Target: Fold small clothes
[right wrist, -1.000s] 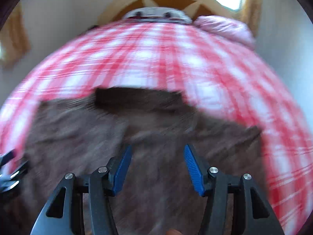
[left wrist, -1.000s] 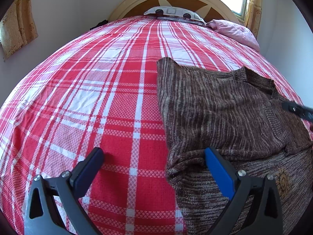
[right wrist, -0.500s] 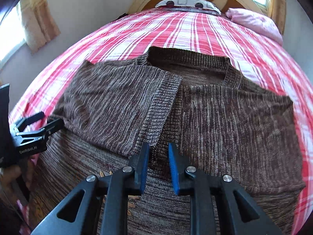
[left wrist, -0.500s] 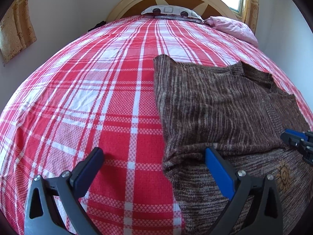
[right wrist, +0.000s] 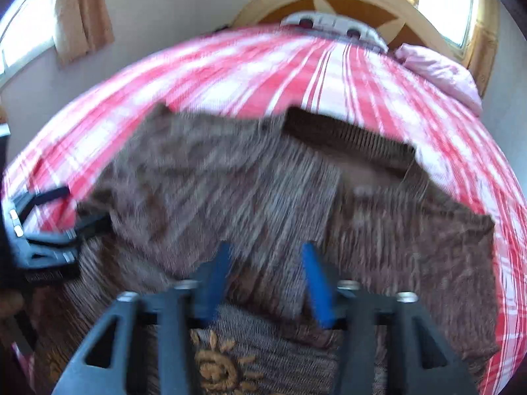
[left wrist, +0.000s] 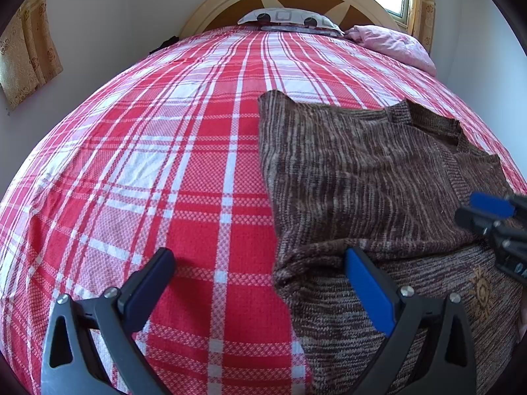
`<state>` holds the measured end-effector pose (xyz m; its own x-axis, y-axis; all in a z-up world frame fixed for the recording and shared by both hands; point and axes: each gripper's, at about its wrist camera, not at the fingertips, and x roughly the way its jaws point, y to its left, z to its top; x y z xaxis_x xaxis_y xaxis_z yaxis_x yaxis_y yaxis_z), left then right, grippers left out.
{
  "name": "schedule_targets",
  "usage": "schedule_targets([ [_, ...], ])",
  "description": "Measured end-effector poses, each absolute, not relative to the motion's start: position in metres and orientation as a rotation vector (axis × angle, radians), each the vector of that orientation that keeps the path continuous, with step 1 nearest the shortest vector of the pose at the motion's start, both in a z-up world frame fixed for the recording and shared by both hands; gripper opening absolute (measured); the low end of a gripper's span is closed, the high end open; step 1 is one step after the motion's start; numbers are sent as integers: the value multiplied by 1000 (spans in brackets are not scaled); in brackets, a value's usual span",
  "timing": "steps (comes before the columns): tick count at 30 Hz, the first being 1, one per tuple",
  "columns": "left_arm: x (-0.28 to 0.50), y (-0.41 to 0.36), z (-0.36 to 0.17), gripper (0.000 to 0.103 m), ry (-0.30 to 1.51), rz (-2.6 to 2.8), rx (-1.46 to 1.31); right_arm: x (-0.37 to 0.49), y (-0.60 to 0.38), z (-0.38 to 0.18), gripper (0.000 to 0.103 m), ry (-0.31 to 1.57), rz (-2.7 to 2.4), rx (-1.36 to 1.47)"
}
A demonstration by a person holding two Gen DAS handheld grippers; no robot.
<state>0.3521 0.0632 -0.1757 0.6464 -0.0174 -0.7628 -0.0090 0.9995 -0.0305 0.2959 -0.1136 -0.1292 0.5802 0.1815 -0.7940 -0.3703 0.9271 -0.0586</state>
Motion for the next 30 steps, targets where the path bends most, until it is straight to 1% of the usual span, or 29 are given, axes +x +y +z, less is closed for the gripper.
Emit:
schedule_targets([
  [3, 353, 63, -176, 103, 870, -6, -34, 286, -120, -134, 33, 871, 328, -258],
  [12, 353, 63, -177, 103, 869, -6, -34, 278, -125, -135, 33, 880, 316, -280],
  [19, 355, 61, -178, 103, 875, -4, -22, 278, -125, -139, 35, 869, 292, -269],
  [22, 354, 60, -178, 103, 876, -3, -21, 272, -126, -136, 35, 872, 282, -258],
  [26, 352, 60, -174, 103, 896, -5, -17, 267, -147, -126, 36, 891, 319, -153],
  [30, 342, 55, -166, 103, 889, -6, 18, 255, -164, -116, 38, 859, 270, -171],
])
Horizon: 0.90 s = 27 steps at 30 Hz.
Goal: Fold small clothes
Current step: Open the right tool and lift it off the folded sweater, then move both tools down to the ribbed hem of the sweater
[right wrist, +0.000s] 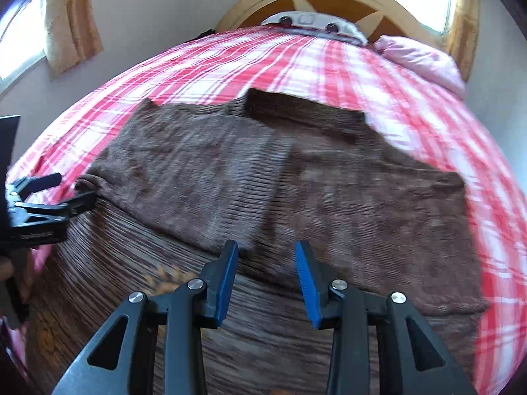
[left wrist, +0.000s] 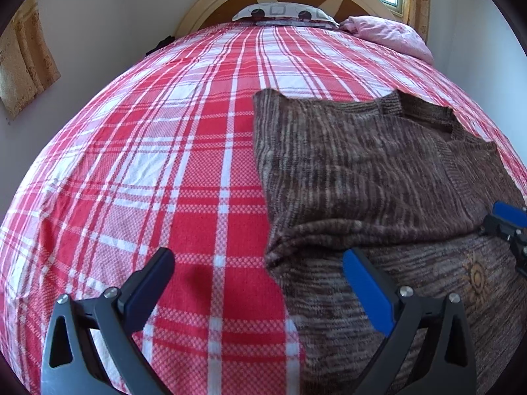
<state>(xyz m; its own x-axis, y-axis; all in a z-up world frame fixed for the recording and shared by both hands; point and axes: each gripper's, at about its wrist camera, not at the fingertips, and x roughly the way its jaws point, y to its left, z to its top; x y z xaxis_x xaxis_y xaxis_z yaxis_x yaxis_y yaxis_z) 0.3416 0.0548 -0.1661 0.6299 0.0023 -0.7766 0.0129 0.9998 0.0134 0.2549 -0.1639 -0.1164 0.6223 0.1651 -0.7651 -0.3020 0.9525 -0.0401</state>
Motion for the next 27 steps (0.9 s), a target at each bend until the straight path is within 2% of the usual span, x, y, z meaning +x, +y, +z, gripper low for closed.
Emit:
schedule_targets([
  [10, 292, 42, -146, 103, 819, -52, 48, 221, -196, -112, 38, 876, 269, -151],
  [15, 272, 38, -143, 103, 817, -77, 37, 199, -206, -116, 43, 879, 284, -159],
  [27, 222, 43, -151, 103, 825, -70, -8, 152, -240, -125, 43, 887, 245, -99],
])
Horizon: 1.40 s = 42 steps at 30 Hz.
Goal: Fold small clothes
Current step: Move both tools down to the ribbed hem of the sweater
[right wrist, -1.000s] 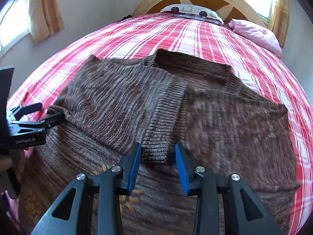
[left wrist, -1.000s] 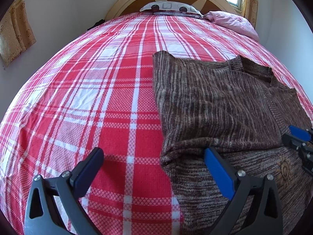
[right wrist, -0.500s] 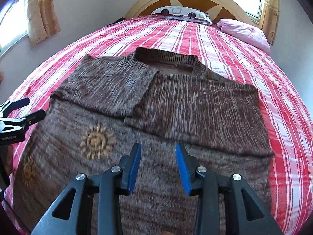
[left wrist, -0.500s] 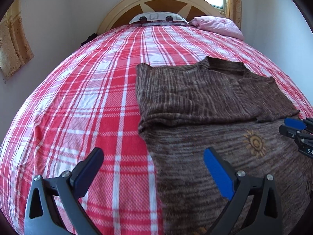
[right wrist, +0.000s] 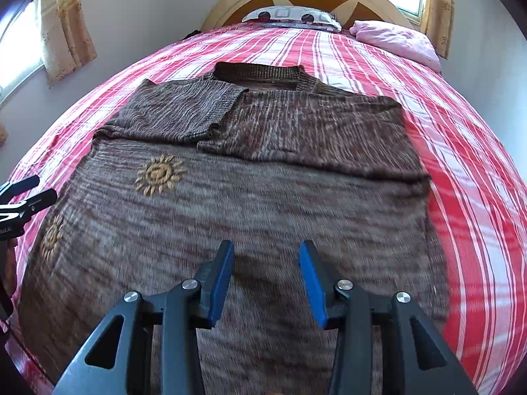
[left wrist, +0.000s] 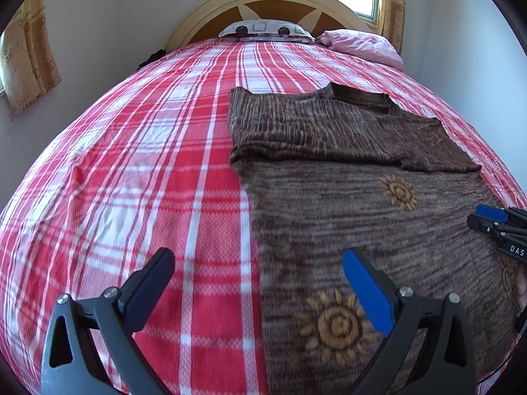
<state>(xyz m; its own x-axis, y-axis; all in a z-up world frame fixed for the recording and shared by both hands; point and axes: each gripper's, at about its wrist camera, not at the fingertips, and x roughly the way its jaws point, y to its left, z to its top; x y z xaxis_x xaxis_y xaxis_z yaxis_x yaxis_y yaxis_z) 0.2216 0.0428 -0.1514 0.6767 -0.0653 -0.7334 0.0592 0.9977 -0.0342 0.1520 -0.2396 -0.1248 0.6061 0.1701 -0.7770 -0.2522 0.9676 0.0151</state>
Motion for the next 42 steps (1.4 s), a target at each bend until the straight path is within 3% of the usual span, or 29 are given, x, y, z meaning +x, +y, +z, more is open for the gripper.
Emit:
schedule_targets([
  [22, 117, 24, -172, 103, 844, -104, 41, 37, -278, -129, 47, 857, 231, -74],
  [42, 72, 33, -178, 103, 849, -92, 67, -25, -330, -139, 50, 878, 176, 7],
])
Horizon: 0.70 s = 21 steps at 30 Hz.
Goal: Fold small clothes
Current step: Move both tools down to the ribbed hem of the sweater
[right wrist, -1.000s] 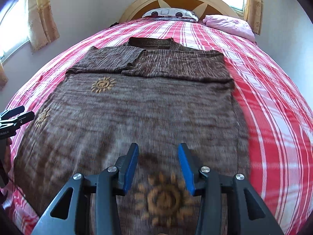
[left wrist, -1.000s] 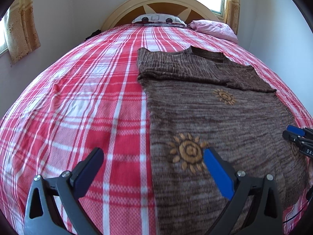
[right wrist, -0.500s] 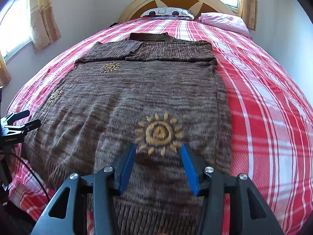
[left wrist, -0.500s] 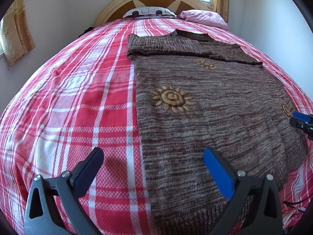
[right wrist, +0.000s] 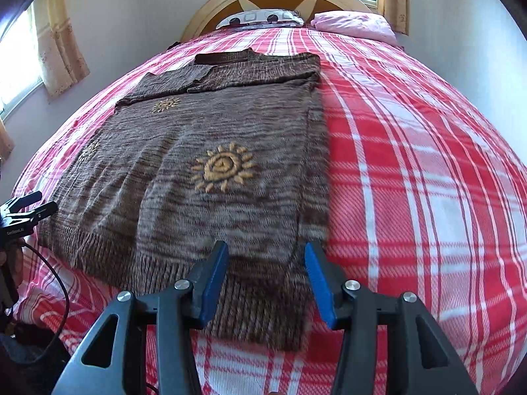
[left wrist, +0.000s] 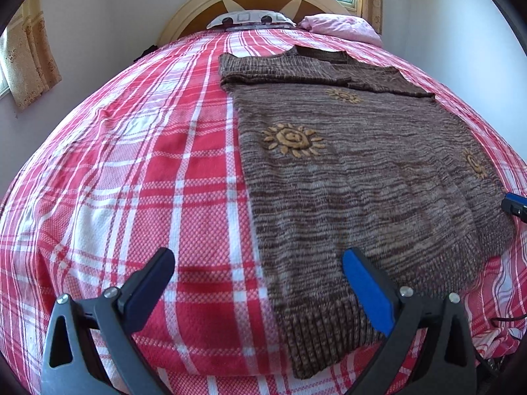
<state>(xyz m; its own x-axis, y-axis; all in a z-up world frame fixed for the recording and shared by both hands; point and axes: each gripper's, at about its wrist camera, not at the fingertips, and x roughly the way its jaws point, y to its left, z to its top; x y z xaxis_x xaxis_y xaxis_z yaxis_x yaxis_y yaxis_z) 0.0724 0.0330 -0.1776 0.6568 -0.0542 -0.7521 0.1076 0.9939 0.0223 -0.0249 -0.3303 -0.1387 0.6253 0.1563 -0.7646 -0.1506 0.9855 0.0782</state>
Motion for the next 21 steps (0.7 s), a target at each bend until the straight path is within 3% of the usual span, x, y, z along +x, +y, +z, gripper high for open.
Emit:
schedule_targets([
  [14, 48, 42, -180, 103, 872, -113, -12, -42, -349, -144, 50, 881, 170, 67],
  [21, 39, 30, -182, 96, 886, -130, -15, -48, -344, -145, 50, 890, 210, 67],
])
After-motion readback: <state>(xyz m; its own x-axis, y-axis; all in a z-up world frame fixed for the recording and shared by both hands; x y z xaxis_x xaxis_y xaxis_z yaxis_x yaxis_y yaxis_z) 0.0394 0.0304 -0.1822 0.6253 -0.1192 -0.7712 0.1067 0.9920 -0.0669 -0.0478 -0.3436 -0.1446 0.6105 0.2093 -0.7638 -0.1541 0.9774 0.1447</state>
